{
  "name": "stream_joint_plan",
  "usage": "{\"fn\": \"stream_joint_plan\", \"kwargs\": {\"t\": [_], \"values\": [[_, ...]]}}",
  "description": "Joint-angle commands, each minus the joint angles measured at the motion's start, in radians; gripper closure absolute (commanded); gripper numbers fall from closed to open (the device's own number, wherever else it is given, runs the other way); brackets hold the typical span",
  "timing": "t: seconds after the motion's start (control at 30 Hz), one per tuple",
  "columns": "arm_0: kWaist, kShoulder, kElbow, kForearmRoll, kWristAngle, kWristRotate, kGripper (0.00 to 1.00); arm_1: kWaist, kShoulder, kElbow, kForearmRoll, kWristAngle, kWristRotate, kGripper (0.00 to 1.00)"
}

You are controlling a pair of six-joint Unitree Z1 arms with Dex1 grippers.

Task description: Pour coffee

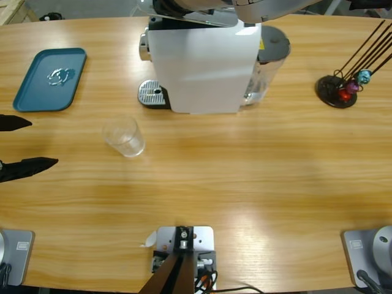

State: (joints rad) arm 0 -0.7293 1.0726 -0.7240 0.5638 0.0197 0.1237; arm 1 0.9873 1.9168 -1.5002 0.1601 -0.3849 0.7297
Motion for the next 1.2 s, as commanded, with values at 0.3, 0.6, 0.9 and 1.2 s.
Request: {"fn": "stream_joint_plan", "kwargs": {"t": [0.3,0.6,0.9,1.2], "values": [[-0.007,0.016,-0.01,0.015,0.0,0.008,0.0,0.03,0.272,0.14,0.111,0.023,-0.011,1.0],[-0.007,0.018,-0.012,0.015,0.0,0.005,0.0,0.03,0.287,0.135,0.113,0.033,-0.01,1.0],[-0.007,0.023,-0.017,-0.015,0.0,0.01,0.0,0.024,0.037,0.012,0.156,-0.043,-0.365,0.014],[0.005,-0.016,-0.004,-0.024,0.0,-0.053,0.0,-0.121,-0.124,-0.408,0.525,0.115,-0.452,0.018]]}}
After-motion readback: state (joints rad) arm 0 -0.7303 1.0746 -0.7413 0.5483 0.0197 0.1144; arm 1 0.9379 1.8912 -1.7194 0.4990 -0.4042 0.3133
